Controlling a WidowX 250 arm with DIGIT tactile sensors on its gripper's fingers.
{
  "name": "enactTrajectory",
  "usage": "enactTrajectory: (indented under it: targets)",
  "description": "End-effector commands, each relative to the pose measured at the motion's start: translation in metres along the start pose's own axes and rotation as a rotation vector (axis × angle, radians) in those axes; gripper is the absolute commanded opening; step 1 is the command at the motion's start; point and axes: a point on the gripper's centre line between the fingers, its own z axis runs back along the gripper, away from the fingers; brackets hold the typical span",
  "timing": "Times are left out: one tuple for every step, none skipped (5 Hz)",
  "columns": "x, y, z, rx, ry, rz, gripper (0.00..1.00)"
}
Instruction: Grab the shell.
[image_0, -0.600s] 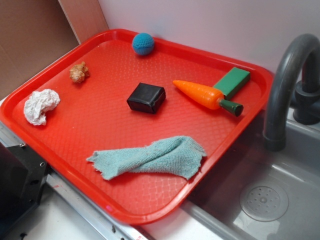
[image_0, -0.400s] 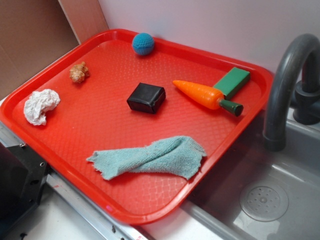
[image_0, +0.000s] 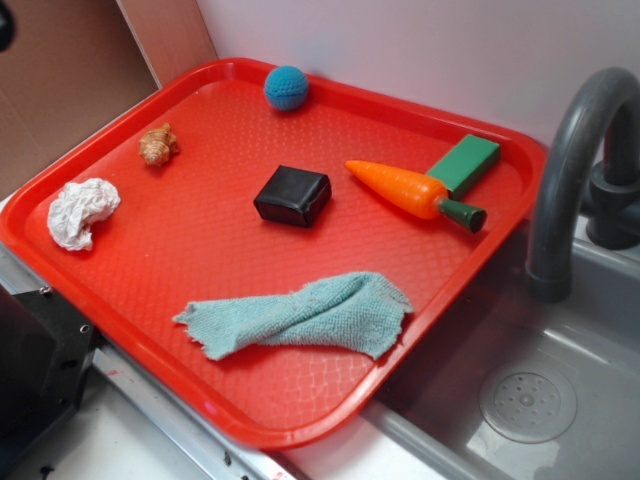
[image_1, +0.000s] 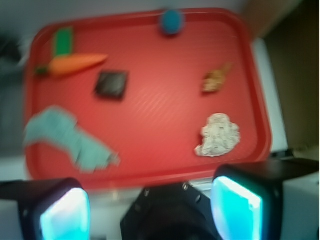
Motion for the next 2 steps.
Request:
enactTrajectory:
  targets:
    - [0.028, 0.028, -0.033, 0.124, -0.118, 0.321, 1.0]
    - [0.063, 0.053, -0.076, 0.123, -0.065, 0.28, 1.0]
